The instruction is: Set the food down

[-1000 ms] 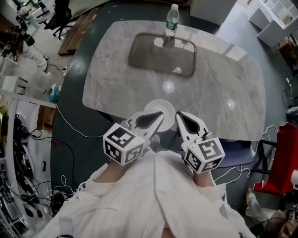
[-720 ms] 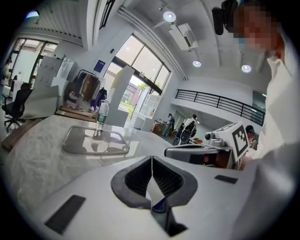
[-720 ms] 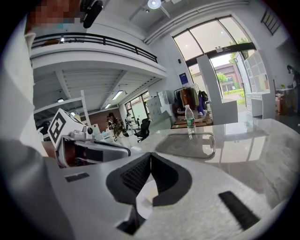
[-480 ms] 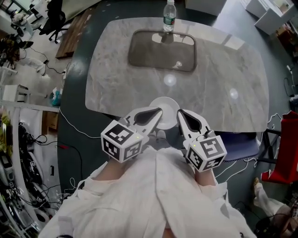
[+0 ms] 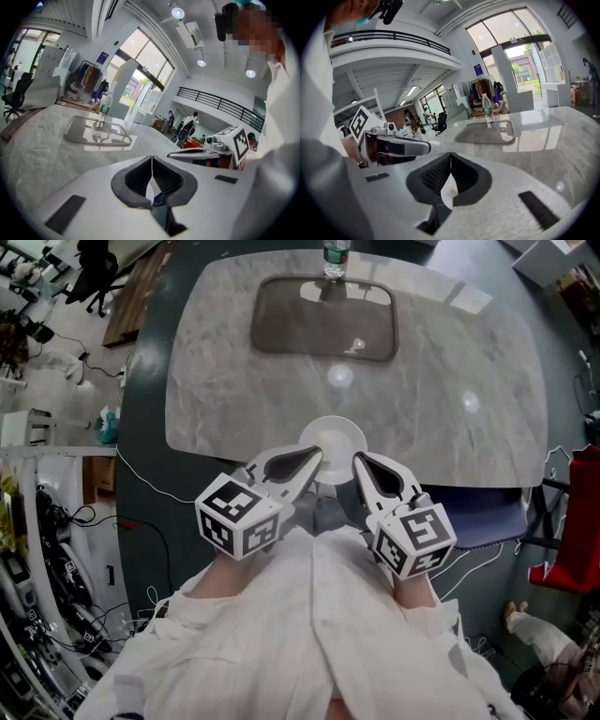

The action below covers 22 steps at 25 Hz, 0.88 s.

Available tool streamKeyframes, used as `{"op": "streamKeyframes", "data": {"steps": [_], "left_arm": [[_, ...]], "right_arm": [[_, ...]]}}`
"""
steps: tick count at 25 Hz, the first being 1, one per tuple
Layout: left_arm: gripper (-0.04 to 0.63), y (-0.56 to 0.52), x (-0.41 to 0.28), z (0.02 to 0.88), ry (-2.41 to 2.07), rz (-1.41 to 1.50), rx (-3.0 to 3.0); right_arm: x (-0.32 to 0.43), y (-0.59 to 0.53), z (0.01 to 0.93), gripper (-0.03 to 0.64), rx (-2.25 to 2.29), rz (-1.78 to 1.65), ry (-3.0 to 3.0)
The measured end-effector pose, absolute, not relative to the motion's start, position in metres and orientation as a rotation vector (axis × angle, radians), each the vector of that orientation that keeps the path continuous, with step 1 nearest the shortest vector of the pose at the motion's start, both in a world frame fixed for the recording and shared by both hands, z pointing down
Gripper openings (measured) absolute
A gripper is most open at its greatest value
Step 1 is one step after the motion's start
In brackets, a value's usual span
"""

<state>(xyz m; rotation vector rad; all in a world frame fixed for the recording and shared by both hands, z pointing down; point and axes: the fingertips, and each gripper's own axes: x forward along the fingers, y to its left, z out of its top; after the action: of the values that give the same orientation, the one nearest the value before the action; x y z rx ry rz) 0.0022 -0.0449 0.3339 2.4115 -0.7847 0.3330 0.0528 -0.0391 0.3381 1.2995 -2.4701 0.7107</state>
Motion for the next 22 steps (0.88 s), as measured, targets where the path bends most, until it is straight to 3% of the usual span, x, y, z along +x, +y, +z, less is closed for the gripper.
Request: {"op": "streamKeyframes", "data": {"steps": [22], "left_arm": [[0.017, -0.032, -0.014, 0.423, -0.726, 0.468, 2.201]], "right_arm": [[0.064, -0.019, 0.419, 0.003, 1.31, 0.948, -2.261]]}}
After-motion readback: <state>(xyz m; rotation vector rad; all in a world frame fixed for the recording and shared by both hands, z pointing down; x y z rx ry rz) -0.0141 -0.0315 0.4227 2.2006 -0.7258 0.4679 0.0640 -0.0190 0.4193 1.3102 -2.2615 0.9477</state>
